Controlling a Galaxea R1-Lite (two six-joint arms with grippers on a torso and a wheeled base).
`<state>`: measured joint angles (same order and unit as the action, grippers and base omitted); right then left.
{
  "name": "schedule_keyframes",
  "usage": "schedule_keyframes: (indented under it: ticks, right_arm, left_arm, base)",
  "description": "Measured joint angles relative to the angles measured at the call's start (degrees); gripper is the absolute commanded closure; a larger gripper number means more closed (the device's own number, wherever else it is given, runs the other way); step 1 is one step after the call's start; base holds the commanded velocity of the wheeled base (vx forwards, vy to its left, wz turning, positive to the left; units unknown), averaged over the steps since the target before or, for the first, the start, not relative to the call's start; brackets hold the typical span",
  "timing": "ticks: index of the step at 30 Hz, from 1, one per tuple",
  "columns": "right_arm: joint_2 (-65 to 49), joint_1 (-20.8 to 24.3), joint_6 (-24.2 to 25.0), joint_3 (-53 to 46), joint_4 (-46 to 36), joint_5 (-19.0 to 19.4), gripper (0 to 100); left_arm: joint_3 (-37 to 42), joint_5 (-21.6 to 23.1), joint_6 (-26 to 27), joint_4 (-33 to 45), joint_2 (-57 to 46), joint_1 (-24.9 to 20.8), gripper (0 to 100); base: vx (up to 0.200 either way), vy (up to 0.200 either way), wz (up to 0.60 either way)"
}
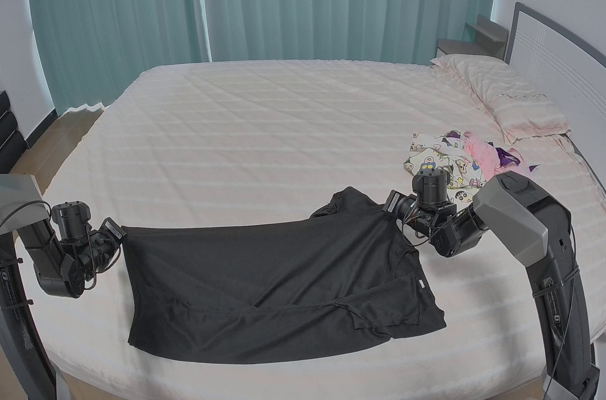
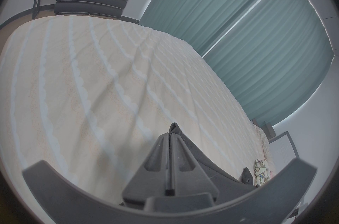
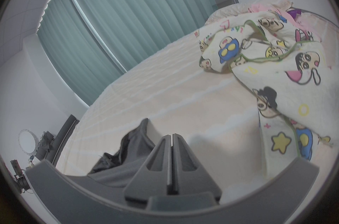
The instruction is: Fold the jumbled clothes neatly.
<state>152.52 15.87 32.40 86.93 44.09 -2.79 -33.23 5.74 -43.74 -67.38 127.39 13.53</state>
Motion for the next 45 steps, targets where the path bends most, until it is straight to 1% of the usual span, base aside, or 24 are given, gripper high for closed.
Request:
schedule_keyframes:
  ticks: [1,3,7,12,15,17,20,21,24,32,39,40,45]
  right_arm:
    - [-0.01,-0.02,0.00,-0.24,-0.55,0.55,0]
    - [-0.01,-0.06,-0.02,-0.74,-1.21,2.04,0]
    - [-0.15,0.06,-0.02,-1.40,-1.93,3.61,0]
    - [-1.08,-0.99,0.00,-2.34,-4.49,8.56,0]
    - [-2.35,-1.96,-0.06,-2.47,-7.67,11.37,0]
    - [-3.47,-2.49,-0.20,-2.01,-10.13,13.90,0]
    - [-5.05,-2.76,-0.84,-1.33,-13.93,17.62,0]
    - [-5.44,-2.84,-1.29,-0.90,-14.92,18.27,0]
    - [-5.88,-2.95,-2.06,1.41,-16.59,18.74,0]
    - [-3.71,-2.47,-2.51,9.90,-24.37,18.74,0]
    - [-1.06,-1.57,-2.62,12.19,-25.02,18.36,0]
    - [-0.83,-1.46,-2.62,12.29,-25.03,18.20,100]
    - [0.62,-1.44,-2.57,13.65,-24.92,16.71,100]
  left_arm:
    - [-0.01,0.00,0.00,0.00,0.00,0.00,100]
    - [-0.04,-0.02,0.00,-0.01,0.06,0.00,100]
    - [-0.09,-0.02,0.00,-0.01,0.28,0.07,100]
    - [-0.09,0.11,0.00,0.00,0.78,0.09,100]
    - [-0.06,1.34,-0.07,0.00,1.02,0.16,100]
    - [0.02,2.33,-0.11,-0.01,1.13,0.22,100]
    - [0.18,2.99,-0.13,0.00,1.24,0.44,100]
    - [0.22,3.07,-0.16,0.00,1.28,0.49,100]
    - [0.29,3.23,-0.18,-0.01,1.35,0.63,100]
    - [0.40,3.34,-0.27,0.00,1.46,0.90,100]
    - [0.38,3.34,-0.27,0.00,1.63,1.02,100]
    - [0.35,3.32,-0.29,-0.01,1.63,1.02,100]
    - [0.35,3.32,-0.29,-0.06,1.66,1.01,100]
  base:
    - [0.000,0.000,0.00]
    - [0.000,0.000,0.00]
    - [0.000,0.000,0.00]
    - [0.000,0.000,0.00]
    - [0.000,0.000,0.00]
    - [0.000,0.000,0.00]
    - [0.000,0.000,0.00]
    - [0.000,0.000,0.00]
    - [0.000,0.000,0.00]
    - [0.000,0.000,0.00]
    - [0.000,0.000,0.00]
    - [0.000,0.000,0.00]
    - [0.000,0.000,0.00]
